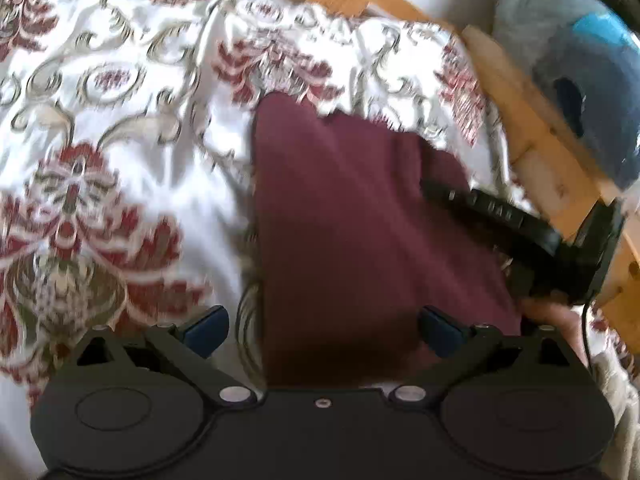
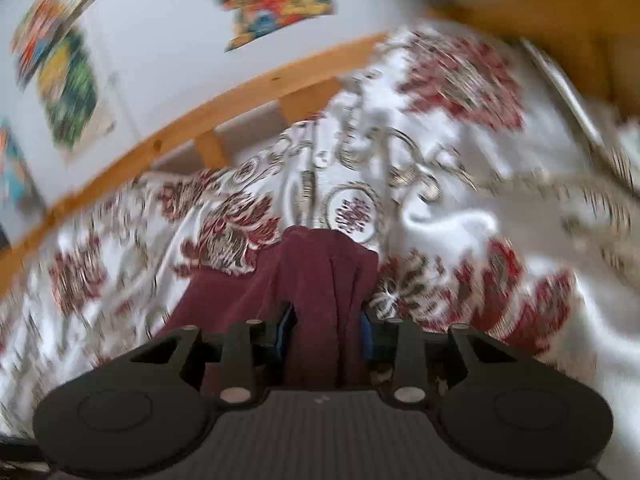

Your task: Fold small clothes

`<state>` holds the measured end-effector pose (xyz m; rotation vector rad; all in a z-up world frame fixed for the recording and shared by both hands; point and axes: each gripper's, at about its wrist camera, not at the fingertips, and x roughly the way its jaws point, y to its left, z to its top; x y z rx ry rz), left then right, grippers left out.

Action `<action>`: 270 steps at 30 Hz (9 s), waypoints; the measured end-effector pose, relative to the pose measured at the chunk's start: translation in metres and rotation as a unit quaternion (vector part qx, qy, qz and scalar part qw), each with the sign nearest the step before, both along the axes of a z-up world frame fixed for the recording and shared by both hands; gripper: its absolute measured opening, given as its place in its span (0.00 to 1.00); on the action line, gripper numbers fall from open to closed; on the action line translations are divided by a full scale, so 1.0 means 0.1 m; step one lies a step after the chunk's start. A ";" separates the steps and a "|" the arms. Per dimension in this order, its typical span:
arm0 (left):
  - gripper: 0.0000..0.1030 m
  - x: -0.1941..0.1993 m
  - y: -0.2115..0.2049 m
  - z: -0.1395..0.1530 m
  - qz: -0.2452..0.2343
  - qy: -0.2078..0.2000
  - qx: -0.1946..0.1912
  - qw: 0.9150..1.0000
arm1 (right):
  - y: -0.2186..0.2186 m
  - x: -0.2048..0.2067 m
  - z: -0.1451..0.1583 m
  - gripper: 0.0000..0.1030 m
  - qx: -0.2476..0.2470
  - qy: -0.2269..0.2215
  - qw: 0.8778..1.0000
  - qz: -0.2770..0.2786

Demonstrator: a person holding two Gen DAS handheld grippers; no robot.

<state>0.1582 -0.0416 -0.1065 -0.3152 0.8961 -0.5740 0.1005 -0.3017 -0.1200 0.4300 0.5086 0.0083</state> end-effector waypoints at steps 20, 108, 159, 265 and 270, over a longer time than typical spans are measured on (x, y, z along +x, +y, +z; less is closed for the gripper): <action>0.91 0.31 -0.12 -0.05 -0.028 0.036 0.012 0.999 | -0.19 0.05 -0.20 0.63 0.089 0.007 0.996 0.010; 0.81 1.09 1.31 0.29 0.130 -0.045 0.090 0.986 | 1.88 1.93 0.33 0.35 -0.162 0.002 0.983 0.084; 0.99 -0.77 1.62 1.05 0.186 -0.224 0.166 0.942 | 2.15 -0.93 1.22 1.00 -0.175 -0.173 0.969 0.019; 0.99 -1.11 1.56 0.57 0.165 -0.205 0.229 0.937 | 2.31 -1.44 0.57 1.00 -0.178 -0.105 0.978 -0.009; 0.99 -1.11 1.58 0.57 0.165 -0.203 0.225 0.939 | 2.32 -1.43 0.56 1.00 -0.177 -0.103 0.979 -0.009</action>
